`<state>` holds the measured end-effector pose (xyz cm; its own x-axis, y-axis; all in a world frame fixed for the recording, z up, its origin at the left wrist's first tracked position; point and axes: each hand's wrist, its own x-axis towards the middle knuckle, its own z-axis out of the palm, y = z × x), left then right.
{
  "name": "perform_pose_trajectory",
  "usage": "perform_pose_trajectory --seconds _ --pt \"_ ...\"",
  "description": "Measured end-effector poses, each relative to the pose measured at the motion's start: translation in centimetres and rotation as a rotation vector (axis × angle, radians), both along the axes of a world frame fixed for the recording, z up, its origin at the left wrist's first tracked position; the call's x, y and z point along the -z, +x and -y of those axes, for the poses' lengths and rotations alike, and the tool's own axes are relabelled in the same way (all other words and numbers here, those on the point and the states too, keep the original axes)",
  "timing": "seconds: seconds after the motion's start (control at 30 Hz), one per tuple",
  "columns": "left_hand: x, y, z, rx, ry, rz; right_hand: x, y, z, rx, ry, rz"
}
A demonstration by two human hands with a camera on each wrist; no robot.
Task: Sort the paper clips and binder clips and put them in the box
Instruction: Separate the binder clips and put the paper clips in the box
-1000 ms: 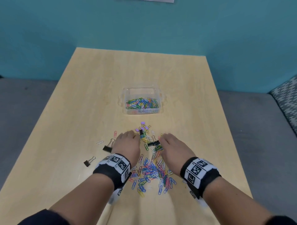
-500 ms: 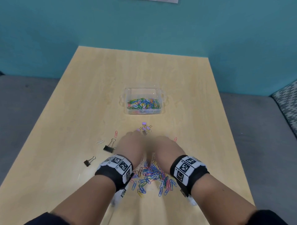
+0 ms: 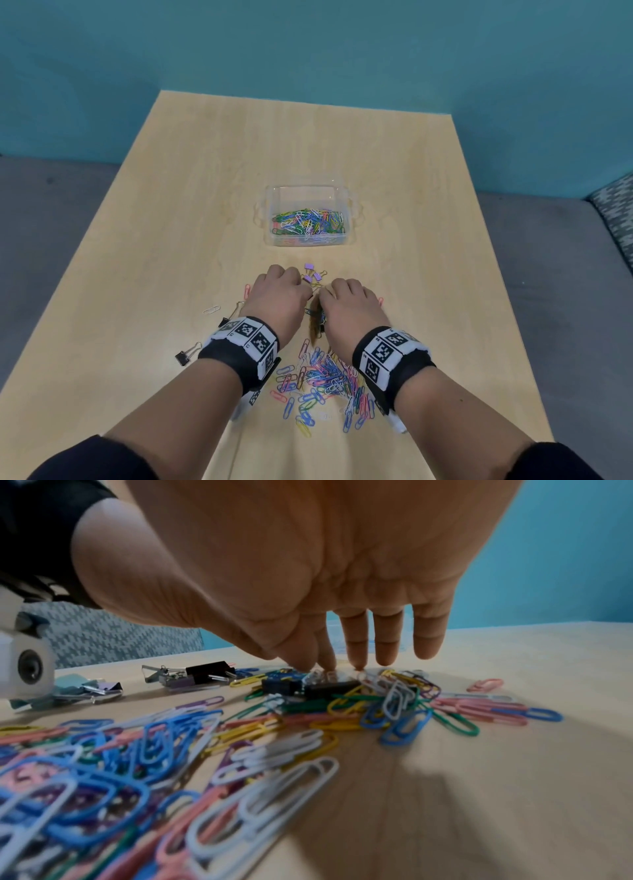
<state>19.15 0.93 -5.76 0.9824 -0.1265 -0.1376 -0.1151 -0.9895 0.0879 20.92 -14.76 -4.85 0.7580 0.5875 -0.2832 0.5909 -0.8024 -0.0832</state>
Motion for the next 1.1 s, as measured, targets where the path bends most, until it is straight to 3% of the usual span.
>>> perform_pose_trajectory --seconds 0.3,0.5,0.67,0.83,0.97,1.1 --pt "0.3 1.4 1.1 0.0 -0.033 -0.011 0.0 0.4 -0.2 -0.016 0.081 -0.042" --pt "-0.3 1.7 1.1 -0.098 -0.126 -0.076 0.1 0.8 -0.3 0.008 0.056 -0.038" --pt "-0.4 1.7 -0.5 -0.237 -0.37 -0.077 0.3 0.8 0.4 0.009 0.058 -0.041" --pt "-0.8 2.4 -3.0 -0.373 -0.43 -0.027 0.1 0.4 1.0 0.009 0.122 -0.08" --pt "-1.9 2.0 -5.6 -0.627 -0.598 0.071 0.6 -0.1 0.4 -0.08 0.197 -0.115" --pt "-3.0 -0.9 -6.8 -0.71 -0.62 0.104 1.2 -0.5 -1.1 -0.163 0.131 -0.136"
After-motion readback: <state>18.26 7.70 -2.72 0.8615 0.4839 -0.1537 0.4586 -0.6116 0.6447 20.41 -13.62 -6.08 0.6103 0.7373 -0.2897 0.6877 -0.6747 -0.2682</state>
